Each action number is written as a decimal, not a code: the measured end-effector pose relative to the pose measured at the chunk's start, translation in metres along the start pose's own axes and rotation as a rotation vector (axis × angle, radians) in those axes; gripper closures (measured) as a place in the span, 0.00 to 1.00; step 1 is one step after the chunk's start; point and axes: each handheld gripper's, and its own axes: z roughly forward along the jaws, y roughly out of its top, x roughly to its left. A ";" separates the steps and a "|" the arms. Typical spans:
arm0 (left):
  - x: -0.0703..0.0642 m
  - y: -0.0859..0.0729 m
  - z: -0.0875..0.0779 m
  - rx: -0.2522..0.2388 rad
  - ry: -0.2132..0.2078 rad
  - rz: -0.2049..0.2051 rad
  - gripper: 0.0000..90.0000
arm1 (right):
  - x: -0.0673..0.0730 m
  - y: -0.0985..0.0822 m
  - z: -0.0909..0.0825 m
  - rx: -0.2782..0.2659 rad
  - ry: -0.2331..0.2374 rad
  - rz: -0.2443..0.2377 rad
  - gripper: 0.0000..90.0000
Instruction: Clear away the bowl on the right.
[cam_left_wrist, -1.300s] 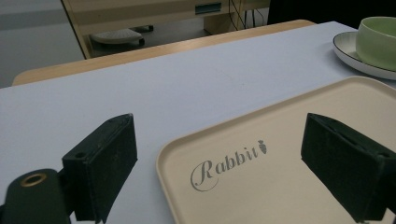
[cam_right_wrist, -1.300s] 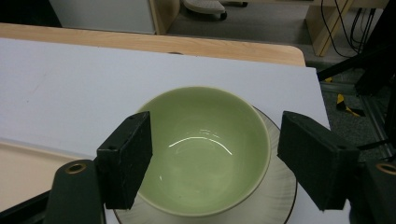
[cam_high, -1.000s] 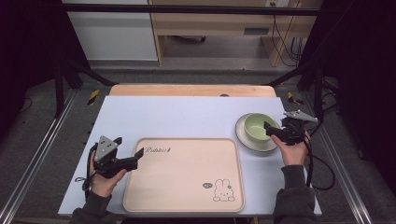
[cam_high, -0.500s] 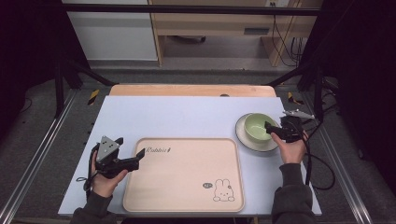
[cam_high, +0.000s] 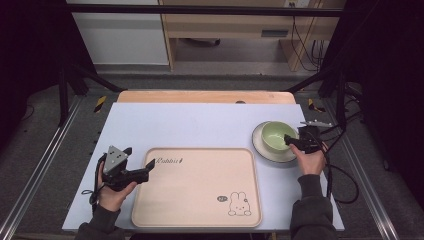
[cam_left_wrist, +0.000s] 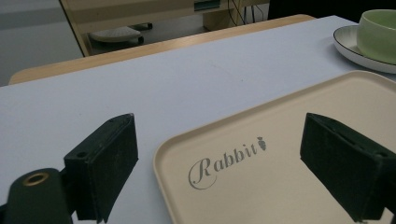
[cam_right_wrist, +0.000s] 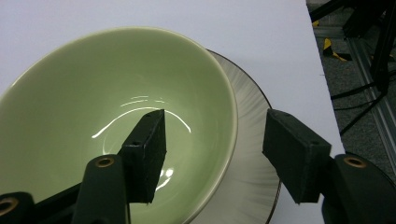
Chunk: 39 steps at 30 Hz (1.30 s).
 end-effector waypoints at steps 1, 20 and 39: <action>0.000 0.000 0.000 -0.001 0.000 0.000 0.12 | 0.000 0.000 0.001 0.008 -0.004 0.009 0.45; 0.000 -0.001 0.002 0.011 0.001 0.005 0.13 | -0.004 -0.002 0.012 0.105 0.021 0.058 0.63; 0.001 -0.003 0.004 0.019 0.006 0.000 0.13 | -0.006 0.000 0.022 0.160 0.072 0.140 0.79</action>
